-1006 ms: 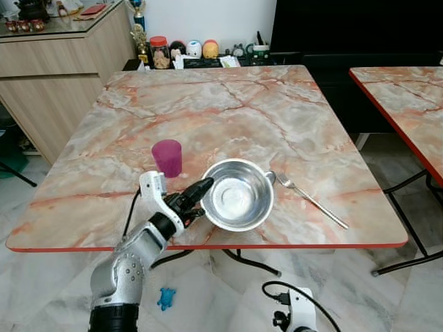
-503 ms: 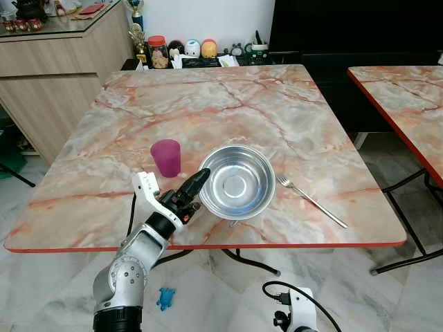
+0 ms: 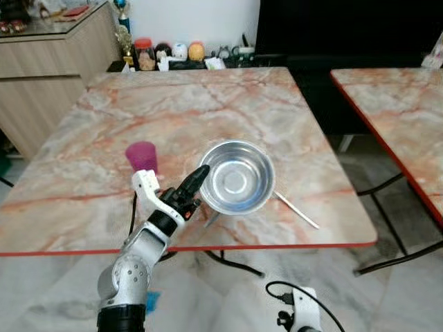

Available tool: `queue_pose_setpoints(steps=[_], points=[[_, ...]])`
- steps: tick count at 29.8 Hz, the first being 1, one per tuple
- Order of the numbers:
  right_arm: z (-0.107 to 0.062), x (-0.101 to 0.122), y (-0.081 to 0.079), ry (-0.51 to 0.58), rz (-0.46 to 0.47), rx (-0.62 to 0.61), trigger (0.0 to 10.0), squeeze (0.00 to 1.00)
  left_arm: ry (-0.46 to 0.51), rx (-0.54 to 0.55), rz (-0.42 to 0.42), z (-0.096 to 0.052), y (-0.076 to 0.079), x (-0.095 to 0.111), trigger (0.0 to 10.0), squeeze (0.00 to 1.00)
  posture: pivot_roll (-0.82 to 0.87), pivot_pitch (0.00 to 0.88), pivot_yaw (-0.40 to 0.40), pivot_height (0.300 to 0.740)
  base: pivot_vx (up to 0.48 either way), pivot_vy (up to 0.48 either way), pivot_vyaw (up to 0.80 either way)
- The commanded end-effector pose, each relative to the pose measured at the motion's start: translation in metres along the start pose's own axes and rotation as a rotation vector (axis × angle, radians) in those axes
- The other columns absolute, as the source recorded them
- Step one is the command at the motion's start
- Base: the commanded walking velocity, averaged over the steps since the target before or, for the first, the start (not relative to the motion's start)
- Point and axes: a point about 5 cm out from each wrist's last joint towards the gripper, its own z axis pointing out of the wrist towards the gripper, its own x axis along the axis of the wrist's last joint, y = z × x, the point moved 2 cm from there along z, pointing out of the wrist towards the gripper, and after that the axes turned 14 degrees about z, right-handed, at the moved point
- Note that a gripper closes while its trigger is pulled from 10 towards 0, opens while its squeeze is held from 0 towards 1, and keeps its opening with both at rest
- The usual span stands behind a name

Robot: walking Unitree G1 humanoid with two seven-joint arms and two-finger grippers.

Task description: Setting the table

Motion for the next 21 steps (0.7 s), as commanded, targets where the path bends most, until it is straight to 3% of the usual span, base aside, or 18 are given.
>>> queue_pose_setpoints(steps=[1, 21], points=[[0.0000, -0.0017, -0.0017, -0.005, 0.003, 0.002, 10.0, 0.00, 0.023, -0.006, 0.016, 0.0038, 0.0034, 0.0054, 10.0, 0.00, 0.09, 0.000, -0.004, 0.740, 0.000, -0.412, 0.00], [-0.0007, -0.0062, -0.0022, -0.013, 0.006, 0.001, 10.0, 0.00, 0.014, -0.030, 0.047, 0.0080, 0.0065, 0.0062, 10.0, 0.00, 0.09, 0.000, 0.000, 0.740, 0.000, -0.407, 0.00]])
